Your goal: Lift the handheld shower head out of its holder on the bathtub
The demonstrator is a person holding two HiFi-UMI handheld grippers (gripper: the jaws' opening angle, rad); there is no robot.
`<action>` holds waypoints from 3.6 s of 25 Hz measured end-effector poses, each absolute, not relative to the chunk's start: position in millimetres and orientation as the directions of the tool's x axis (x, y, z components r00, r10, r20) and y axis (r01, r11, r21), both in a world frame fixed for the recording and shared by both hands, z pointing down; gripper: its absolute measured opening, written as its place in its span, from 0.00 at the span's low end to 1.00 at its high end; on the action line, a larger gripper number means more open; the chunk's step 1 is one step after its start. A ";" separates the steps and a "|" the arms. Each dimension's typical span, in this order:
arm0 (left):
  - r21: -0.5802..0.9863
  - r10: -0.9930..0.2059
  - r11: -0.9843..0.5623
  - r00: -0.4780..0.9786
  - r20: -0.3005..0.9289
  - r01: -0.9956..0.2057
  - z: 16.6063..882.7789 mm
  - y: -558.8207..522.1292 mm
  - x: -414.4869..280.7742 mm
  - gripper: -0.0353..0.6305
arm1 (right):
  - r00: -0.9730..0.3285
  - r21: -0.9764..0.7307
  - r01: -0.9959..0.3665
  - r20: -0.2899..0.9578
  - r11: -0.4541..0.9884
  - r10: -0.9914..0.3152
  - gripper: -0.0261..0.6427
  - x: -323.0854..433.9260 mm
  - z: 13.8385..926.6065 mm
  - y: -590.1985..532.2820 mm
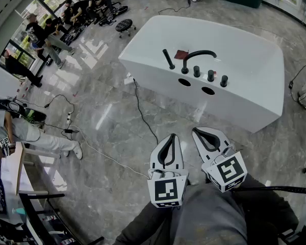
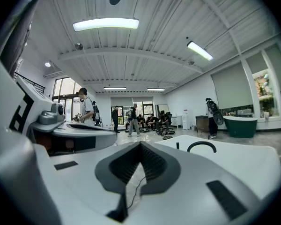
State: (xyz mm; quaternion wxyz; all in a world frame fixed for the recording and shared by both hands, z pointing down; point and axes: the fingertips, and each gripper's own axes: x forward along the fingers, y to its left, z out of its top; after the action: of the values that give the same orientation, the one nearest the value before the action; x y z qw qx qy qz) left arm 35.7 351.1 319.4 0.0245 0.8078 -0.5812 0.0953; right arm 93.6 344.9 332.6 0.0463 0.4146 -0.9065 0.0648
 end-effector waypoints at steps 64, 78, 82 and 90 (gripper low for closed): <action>0.024 -0.907 -0.305 0.298 0.297 -0.952 386.0 -6.8 -121.8 0.06 | -0.574 -0.134 -0.818 0.252 0.559 -0.780 0.05 -32.4 399.1 -36.7; 0.015 -0.857 -0.389 0.368 0.362 -0.921 392.3 -160.9 -64.2 0.06 | -0.544 -0.191 -0.839 0.272 0.510 -0.793 0.05 11.0 414.0 -169.9; 0.026 -0.850 -0.398 0.379 0.366 -0.917 396.4 -175.8 -66.6 0.06 | -0.530 -0.181 -0.848 0.278 0.498 -0.801 0.05 9.5 416.3 -183.5; 0.056 -0.838 -0.419 0.410 0.359 -0.906 396.8 -208.5 -80.1 0.06 | -0.499 -0.154 -0.866 0.304 0.475 -0.811 0.05 -3.8 416.9 -215.3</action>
State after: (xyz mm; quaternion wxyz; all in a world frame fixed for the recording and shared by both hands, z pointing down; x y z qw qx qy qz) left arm -80.1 -208.5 396.8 0.1216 0.8307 -0.5250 0.1395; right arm -3.8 -215.3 416.9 0.0947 0.4913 -0.8536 0.1449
